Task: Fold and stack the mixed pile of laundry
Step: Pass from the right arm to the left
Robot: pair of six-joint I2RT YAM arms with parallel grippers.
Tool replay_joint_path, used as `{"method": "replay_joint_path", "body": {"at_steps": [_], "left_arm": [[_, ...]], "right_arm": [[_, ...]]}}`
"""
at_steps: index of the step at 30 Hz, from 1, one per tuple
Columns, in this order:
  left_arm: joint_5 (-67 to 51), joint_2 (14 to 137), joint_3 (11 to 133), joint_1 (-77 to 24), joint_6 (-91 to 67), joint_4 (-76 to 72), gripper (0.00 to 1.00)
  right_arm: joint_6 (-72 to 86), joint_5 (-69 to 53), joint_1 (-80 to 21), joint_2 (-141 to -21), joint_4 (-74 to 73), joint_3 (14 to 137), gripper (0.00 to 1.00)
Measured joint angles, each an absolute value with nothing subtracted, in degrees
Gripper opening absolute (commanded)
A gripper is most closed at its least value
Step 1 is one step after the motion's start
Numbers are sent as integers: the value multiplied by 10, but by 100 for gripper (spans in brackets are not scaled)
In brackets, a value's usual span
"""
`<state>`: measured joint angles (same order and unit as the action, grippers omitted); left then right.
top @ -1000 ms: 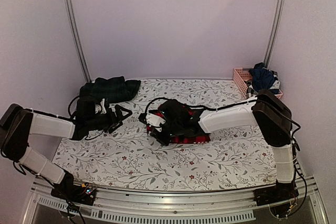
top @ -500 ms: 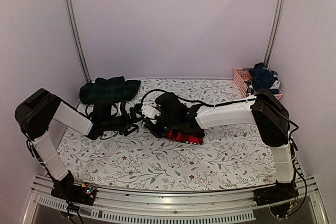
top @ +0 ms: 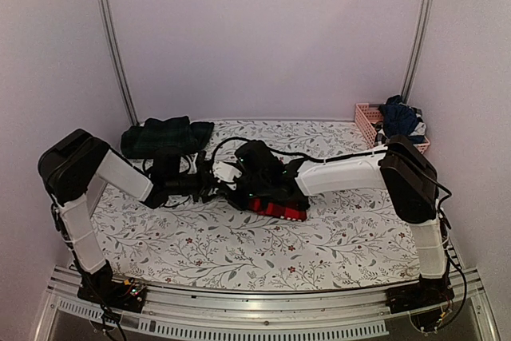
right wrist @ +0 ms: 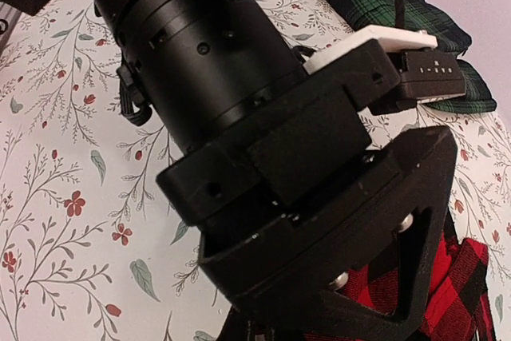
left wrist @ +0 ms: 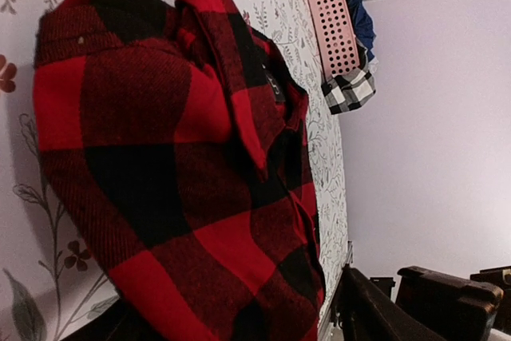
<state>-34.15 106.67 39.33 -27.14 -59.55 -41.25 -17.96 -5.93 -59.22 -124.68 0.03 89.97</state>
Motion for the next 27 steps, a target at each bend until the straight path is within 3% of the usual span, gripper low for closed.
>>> {"method": "replay_joint_path", "body": {"at_steps": [9, 11, 14, 23, 27], "left_arm": [[-385, 1098, 411, -269, -590, -412, 64], [-391, 1100, 412, -269, -589, -412, 59], [-402, 1103, 416, -268, -587, -412, 42], [-399, 1112, 444, -257, -559, -349, 11], [-371, 1112, 489, -255, -512, -260, 0]], "right_arm": [[-230, -81, -592, -1247, -1, 895, 2], [-239, -84, -592, -1247, -2, 895, 3], [-253, -87, -592, -1247, -2, 895, 5], [-277, -98, -595, -1241, 32, 861, 36], [-268, -101, -595, -1204, 41, 797, 42]]}}
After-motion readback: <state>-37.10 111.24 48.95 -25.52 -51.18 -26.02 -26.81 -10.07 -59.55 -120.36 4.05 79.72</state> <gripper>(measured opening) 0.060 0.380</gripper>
